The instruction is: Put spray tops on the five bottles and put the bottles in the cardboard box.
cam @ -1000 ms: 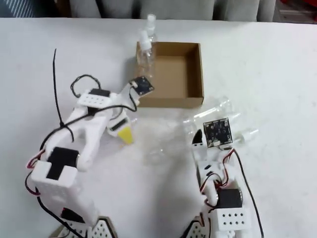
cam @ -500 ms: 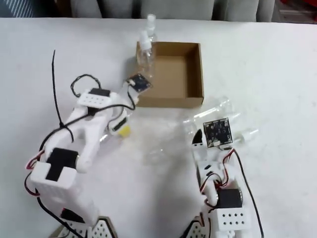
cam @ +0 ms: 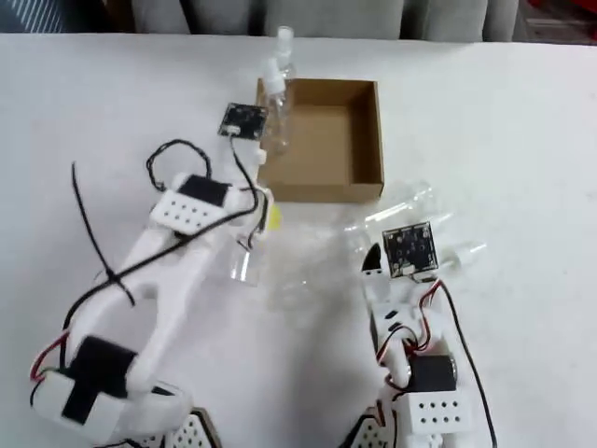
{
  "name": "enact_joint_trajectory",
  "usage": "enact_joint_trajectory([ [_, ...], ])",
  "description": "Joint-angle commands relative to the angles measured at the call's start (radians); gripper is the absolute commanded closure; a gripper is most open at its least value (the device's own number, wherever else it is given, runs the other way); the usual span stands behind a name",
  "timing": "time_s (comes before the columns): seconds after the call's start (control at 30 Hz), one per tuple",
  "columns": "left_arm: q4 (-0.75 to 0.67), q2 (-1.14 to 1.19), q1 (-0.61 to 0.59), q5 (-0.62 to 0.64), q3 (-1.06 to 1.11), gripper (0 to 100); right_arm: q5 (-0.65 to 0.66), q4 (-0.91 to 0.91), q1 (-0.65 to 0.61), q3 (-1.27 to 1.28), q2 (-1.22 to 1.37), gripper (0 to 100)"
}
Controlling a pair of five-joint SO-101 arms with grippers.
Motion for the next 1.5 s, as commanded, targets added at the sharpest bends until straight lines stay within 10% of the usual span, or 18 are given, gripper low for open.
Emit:
enact_joint_trajectory([
  [0.0,-0.103,-0.102,-0.038,0.015,0.078,98,0.009,0.004,0.03,0.012,-0.012,98.4],
  [0.27,-0.436,-0.096,-0.071,0.015,0.321,98,-0.005,-0.042,0.166,0.005,-0.01,98.4],
  [0.7,-0.46,-0.097,-0.12,0.015,0.327,98,-0.083,0.087,0.354,-0.144,0.024,98.4],
  [1.47,-0.516,-0.09,-0.177,0.014,0.33,98,-0.281,0.318,0.46,-1.01,1.102,89.4],
])
